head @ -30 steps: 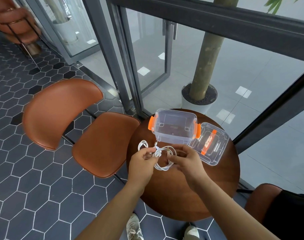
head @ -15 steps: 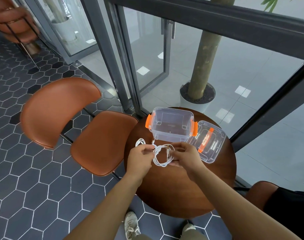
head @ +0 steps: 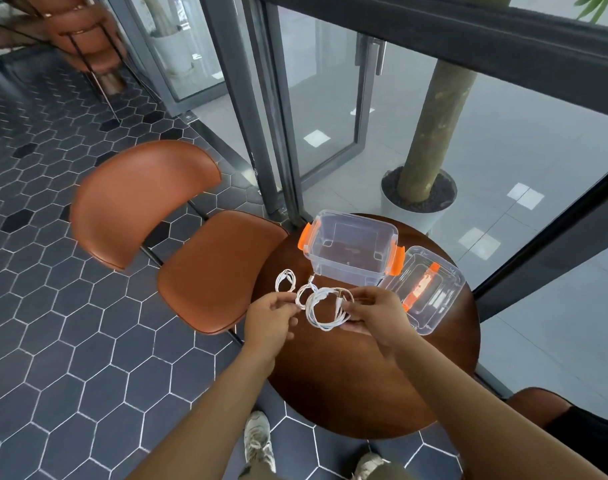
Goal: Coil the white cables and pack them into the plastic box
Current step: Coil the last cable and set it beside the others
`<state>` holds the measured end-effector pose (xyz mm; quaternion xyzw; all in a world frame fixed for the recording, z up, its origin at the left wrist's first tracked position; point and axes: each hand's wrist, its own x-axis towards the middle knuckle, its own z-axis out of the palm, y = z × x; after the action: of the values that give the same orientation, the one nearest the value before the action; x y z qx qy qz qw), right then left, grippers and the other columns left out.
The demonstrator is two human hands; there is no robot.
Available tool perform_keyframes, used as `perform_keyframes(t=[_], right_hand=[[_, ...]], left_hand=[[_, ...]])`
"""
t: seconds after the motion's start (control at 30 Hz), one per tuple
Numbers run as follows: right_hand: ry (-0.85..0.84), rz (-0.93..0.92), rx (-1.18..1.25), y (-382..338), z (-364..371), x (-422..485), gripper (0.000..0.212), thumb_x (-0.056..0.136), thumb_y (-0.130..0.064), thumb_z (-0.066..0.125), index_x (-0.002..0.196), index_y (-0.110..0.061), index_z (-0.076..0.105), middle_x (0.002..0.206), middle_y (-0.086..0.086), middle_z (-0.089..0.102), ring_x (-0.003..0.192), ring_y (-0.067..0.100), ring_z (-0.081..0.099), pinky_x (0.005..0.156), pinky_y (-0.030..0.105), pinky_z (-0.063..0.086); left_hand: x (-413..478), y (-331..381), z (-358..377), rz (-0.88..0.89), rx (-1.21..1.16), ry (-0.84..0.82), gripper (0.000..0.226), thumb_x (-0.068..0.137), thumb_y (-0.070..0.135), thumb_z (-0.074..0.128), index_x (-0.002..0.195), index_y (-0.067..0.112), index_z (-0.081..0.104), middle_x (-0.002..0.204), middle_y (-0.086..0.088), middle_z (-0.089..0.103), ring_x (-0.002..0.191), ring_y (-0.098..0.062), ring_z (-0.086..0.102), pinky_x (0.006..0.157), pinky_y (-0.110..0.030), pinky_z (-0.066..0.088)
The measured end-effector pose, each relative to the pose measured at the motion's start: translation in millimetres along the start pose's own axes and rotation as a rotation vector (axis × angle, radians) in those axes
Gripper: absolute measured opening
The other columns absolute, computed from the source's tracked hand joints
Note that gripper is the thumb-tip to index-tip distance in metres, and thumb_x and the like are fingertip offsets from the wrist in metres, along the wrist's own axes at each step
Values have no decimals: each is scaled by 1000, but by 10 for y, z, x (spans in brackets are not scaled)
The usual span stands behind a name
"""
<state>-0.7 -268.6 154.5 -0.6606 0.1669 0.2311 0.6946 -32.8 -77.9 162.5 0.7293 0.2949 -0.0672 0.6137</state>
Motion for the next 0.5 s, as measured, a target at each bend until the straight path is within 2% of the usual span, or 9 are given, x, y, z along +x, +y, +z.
perform_keyframes(t=[0.1, 0.2, 0.27, 0.33, 0.4, 0.5], right_hand=[[5, 10, -2, -17, 18, 68, 13, 89, 3, 69, 101, -3, 70, 96, 16, 76, 83, 28, 77, 79, 47, 63], [27, 20, -21, -8, 84, 161, 12, 90, 3, 68, 99, -4, 71, 95, 16, 77, 82, 27, 78, 78, 45, 63], [55, 26, -27, 11, 149, 241, 13, 89, 4, 68, 98, -5, 71, 96, 16, 76, 83, 27, 78, 78, 46, 63], [84, 41, -11, 34, 231, 330, 13, 89, 4, 69, 99, -4, 71, 97, 17, 76, 83, 28, 78, 78, 46, 63], [110, 56, 3, 54, 321, 420, 14, 88, 5, 69, 100, -3, 71, 98, 18, 75, 84, 29, 77, 76, 44, 64], [134, 81, 24, 81, 442, 561, 15, 88, 6, 69, 101, 0, 70, 99, 20, 74, 84, 30, 77, 73, 42, 64]], left_hand=[[86, -178, -91, -2, 86, 35, 20, 87, 9, 64, 93, 26, 71, 91, -5, 73, 70, -13, 63, 58, -29, 53], [271, -402, -224, 9, 247, 66, 19, 80, 20, 61, 84, 36, 70, 80, 2, 70, 78, -23, 68, 74, -44, 57], [410, -509, -298, 18, 334, 62, 21, 80, 18, 60, 79, 37, 68, 80, 6, 68, 84, -27, 68, 78, -42, 56], [535, -539, -360, 22, 401, 48, 24, 84, 11, 60, 86, 33, 69, 85, 5, 70, 86, -22, 67, 79, -34, 53], [680, -594, -424, -5, 447, 36, 23, 85, 9, 59, 95, 26, 71, 90, 3, 70, 87, -19, 66, 76, -29, 47], [934, -708, -496, -52, 481, -1, 21, 85, 9, 58, 95, 25, 68, 89, 3, 69, 89, -21, 66, 74, -28, 43]])
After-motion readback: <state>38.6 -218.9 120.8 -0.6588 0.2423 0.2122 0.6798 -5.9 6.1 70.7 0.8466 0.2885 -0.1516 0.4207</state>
